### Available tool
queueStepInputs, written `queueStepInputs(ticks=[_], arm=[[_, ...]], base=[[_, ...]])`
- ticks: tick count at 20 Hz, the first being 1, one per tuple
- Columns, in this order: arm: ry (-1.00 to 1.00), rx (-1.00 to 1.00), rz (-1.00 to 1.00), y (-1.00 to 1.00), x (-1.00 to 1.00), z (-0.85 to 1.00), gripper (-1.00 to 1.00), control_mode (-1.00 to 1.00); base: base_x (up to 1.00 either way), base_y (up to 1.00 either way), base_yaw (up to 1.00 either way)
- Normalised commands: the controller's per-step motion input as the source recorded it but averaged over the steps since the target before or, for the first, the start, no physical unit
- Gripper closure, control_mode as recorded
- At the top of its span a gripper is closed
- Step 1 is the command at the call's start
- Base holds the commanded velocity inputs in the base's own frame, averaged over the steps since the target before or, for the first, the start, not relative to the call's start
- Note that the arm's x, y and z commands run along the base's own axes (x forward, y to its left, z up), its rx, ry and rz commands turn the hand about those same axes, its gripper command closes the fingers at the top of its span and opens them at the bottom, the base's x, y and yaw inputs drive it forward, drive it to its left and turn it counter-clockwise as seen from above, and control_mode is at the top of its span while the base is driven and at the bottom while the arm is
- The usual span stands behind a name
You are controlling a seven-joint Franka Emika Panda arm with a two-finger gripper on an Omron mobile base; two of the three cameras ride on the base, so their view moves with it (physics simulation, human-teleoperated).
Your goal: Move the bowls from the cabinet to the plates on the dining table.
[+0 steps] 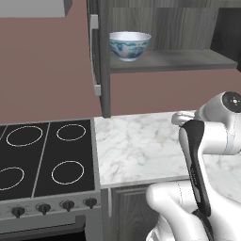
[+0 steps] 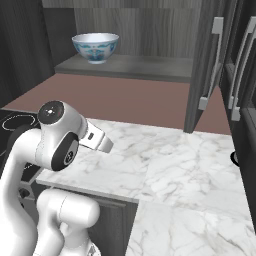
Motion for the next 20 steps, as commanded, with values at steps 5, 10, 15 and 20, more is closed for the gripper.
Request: queueStepInputs(ticks=[5,10,15,20], arm=[[0.0,0.0,0.0,0.0,0.0,0.0,-1.0,1.0],[0.0,0.0,0.0,0.0,0.0,0.0,-1.0,1.0],[-0.01,-0.03,0.0,0.0,-0.02,0.04,-1.0,-1.0],[-0.07,-0.09,0.03,0.0,-0.18,0.33,-1.0,-1.0]], base=[[0.0,0.0,0.0],[0.0,0.0,0.0],[0.0,0.0,0.0],[0.0,0.0,0.0]])
